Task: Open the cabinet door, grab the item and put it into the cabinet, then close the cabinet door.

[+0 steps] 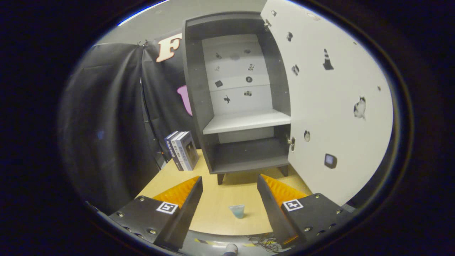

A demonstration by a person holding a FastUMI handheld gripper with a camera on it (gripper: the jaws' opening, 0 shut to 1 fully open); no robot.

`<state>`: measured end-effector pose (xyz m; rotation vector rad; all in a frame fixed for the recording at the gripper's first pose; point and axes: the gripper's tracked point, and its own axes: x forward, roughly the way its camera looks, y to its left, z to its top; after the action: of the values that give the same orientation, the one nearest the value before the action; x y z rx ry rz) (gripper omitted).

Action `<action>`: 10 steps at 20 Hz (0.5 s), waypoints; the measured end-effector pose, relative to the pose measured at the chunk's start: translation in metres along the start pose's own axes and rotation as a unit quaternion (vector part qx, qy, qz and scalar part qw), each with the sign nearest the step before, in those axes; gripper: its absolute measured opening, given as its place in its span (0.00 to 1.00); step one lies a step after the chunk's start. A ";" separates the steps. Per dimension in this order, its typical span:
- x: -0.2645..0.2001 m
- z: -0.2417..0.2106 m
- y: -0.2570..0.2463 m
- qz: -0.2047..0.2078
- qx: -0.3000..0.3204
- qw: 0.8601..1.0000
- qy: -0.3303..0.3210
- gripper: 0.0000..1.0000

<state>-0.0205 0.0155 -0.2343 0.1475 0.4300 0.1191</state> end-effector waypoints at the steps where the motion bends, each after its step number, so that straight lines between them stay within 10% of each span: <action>1: 0.011 -0.015 0.003 0.004 0.003 1.000 0.013 0.91; 10: 0.096 -0.127 -0.017 -0.006 0.012 0.993 0.118 0.92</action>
<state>0.0139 0.0275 -0.3906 0.1541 0.6678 0.1200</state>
